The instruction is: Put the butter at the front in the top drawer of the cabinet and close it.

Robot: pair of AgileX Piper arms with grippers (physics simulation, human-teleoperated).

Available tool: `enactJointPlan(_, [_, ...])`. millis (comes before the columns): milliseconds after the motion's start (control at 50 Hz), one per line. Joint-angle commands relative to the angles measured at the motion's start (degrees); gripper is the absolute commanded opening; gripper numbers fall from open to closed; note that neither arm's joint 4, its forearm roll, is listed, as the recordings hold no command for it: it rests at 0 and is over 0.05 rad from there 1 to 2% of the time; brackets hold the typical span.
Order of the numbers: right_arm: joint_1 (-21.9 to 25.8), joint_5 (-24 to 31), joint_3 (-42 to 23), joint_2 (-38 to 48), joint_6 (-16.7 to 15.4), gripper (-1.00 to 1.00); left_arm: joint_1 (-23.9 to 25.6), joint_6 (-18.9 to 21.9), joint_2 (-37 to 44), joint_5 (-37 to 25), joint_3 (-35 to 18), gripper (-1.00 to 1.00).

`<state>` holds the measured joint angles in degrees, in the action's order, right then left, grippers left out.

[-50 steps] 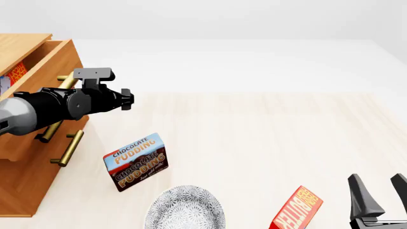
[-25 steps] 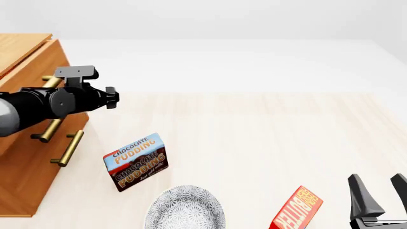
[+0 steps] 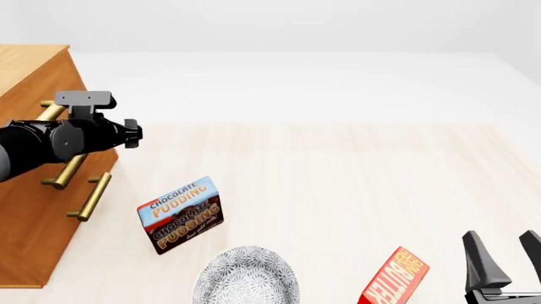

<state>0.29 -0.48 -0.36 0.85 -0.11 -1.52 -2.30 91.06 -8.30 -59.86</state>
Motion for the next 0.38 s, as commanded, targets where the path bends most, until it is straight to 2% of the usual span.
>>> enactJointPlan(20, [0.0, -0.05, 0.05, 0.01, 0.03, 1.0, -4.05, 0.49, -1.76, 0.47, 0.53, 1.0])
enactJointPlan(180, [-0.01, -0.05, 0.05, 0.02, 0.04, 1.0, -4.92, 0.88, -2.67, 0.25, 1.01, 1.0])
enactJointPlan(380, [0.0, -0.04, 0.05, -0.01, 0.04, 1.0, 1.37, 0.83, -6.41, -1.39, 2.39, 1.0])
